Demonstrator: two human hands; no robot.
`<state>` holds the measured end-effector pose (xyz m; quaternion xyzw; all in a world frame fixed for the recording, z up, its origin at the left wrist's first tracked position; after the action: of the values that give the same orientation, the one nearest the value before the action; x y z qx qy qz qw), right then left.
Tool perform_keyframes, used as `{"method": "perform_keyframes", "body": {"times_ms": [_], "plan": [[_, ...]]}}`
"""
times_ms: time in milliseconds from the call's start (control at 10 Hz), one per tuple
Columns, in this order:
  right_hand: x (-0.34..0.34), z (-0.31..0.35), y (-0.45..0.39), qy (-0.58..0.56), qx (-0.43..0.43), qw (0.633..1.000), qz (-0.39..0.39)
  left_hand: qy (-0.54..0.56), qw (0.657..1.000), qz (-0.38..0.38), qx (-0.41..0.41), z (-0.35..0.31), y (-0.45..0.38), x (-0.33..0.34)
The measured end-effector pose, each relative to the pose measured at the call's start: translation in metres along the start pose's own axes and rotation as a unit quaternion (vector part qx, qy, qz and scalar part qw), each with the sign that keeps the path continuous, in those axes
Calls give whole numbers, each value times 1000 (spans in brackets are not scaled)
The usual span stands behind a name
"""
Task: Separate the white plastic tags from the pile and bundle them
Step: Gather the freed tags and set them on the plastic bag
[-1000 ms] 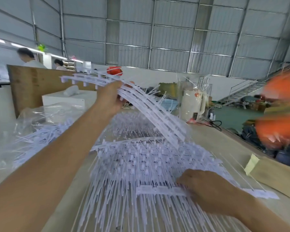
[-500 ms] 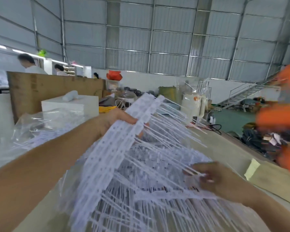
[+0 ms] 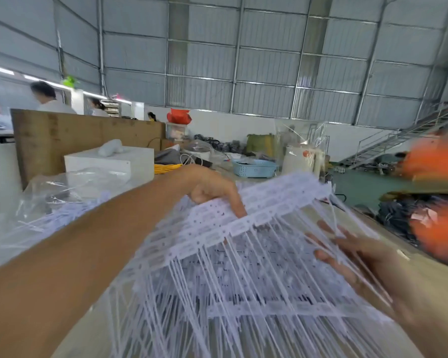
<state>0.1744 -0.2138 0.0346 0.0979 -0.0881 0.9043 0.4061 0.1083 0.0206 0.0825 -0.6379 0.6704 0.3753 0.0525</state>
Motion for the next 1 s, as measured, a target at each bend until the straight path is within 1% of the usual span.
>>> {"method": "perform_keyframes", "body": {"times_ms": [100,200,300,400,500,600,700,800,900,1000], "plan": [[-17,-36,6,66,24,997,-16,-131,983,-122,25,6,-27,7],[-37,-49,16,176,74,981,-42,-285,933,-205,78,4,-33,16],[-54,-30,12,236,71,967,-61,-242,935,-219,140,14,-23,24],[-72,-12,1,305,65,941,-135,-230,949,-156,148,40,-1,26],[-70,6,-14,491,2,856,-161,-255,955,-113,105,66,19,32],[-30,16,-21,648,-89,741,-152,-237,960,-110,100,71,29,36],[21,4,-25,630,-188,749,-78,-300,944,-110,85,71,22,45],[58,-22,-35,618,-213,756,29,-347,926,-131,75,67,14,55],[88,-49,-46,620,-193,743,163,-350,919,-157,86,62,12,58],[100,-62,-51,654,-197,705,193,-337,918,-183,105,63,16,57]]}}
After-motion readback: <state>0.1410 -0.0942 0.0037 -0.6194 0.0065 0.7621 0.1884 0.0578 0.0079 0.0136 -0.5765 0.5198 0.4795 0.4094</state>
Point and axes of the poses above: each hand's wrist, its own y-axis away from the middle knuckle, its own x-axis out of the palm, z = x × y, the point moved 6 cm from there along -y, towards the middle knuckle
